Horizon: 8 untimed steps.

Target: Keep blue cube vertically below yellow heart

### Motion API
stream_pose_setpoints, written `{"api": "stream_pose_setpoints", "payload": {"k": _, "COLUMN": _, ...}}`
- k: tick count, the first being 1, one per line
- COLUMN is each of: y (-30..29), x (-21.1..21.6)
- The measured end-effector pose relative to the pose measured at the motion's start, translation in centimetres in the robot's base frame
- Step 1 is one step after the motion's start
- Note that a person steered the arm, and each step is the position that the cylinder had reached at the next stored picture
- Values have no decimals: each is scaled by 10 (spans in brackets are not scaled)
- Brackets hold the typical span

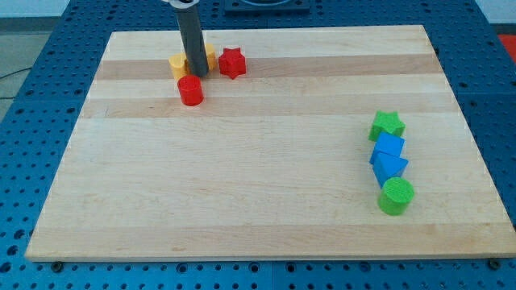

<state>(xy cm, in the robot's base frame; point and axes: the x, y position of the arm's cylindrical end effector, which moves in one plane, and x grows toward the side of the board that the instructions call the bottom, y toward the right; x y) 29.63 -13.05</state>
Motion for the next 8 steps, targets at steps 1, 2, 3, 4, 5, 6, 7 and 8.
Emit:
{"api": "stream_pose_setpoints", "payload": {"k": 1, "y": -49, "x": -14}}
{"api": "stream_pose_setpoints", "payload": {"k": 2, "y": -40, "x": -21}}
{"api": "stream_pose_setpoints", "payload": {"k": 3, "y": 5, "x": -69}}
{"api": "stream_pose_setpoints", "payload": {"k": 4, "y": 52, "x": -92}}
{"api": "stream_pose_setpoints", "payload": {"k": 5, "y": 65, "x": -73}}
{"api": "stream_pose_setpoints", "payload": {"k": 6, "y": 59, "x": -47}}
{"api": "stream_pose_setpoints", "payload": {"k": 7, "y": 41, "x": -44}}
{"api": "stream_pose_setpoints", "payload": {"k": 8, "y": 27, "x": -48}}
